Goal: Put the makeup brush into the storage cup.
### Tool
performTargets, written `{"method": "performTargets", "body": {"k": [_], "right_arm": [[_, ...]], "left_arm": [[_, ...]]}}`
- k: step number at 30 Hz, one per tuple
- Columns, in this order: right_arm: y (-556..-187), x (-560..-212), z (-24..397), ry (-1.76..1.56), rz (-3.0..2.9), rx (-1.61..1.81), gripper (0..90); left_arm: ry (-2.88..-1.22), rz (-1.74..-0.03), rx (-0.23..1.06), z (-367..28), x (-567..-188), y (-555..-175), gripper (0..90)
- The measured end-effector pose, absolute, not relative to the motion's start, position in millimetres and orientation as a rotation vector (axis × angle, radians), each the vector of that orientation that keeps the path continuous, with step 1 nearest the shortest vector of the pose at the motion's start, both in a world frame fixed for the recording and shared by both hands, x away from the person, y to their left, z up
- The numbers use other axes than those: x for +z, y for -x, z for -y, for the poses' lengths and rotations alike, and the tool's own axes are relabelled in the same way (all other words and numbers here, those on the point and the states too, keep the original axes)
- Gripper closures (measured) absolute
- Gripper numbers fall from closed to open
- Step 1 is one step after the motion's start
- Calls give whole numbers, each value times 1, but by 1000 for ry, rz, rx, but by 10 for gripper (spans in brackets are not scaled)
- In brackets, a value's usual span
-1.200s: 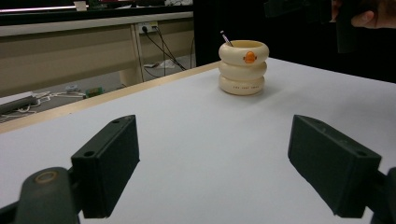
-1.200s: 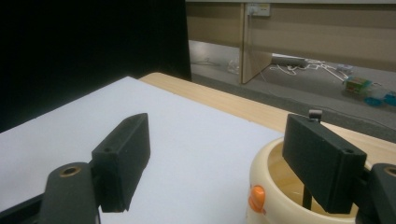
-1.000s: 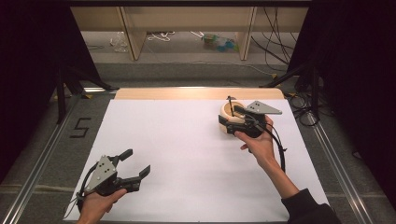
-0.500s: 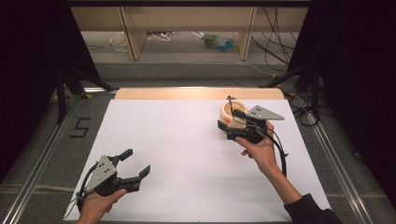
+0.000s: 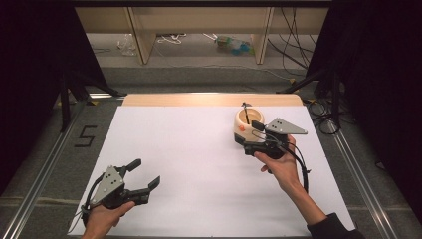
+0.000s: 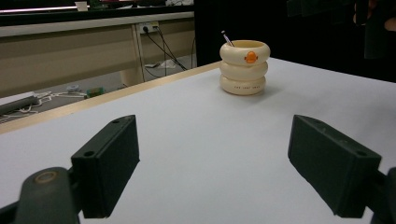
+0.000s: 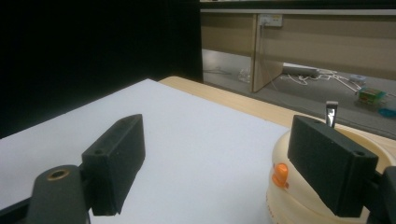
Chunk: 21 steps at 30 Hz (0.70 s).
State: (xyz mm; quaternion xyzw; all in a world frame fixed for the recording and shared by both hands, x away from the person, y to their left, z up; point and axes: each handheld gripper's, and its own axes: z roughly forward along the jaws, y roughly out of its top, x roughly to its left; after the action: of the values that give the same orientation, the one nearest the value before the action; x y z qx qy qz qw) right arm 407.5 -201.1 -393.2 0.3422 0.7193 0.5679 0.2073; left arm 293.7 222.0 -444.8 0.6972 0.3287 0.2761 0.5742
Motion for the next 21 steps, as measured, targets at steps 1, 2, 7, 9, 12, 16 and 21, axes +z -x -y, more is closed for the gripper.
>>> {"method": "performTargets", "body": {"k": [1,2,7,9,12,16,21], "right_arm": [[-407,-394,202,-951,-1988,1601,202],[-406,-394,203,-957,-1987,1588,201],[-400,-394,207,-946,-2000,1587,198],[-397,-395,207,-938,-1999,1610,203],[-395,-397,207,-917,-1991,1623,201],[-390,-399,207,-920,-2007,1622,200],[-386,-399,208,-912,-2011,1624,193]], "left_arm": [[-1634,-771,647,-222,-445,-294,163],[-1634,-771,647,-222,-445,-294,163],[-1633,-771,647,-222,-445,-294,163],[-1632,-770,646,-222,-445,-294,163],[-1632,-770,647,-222,-445,-294,163],[-1629,-773,646,-222,-445,-293,163],[-1630,-773,646,-222,-445,-293,164]]}}
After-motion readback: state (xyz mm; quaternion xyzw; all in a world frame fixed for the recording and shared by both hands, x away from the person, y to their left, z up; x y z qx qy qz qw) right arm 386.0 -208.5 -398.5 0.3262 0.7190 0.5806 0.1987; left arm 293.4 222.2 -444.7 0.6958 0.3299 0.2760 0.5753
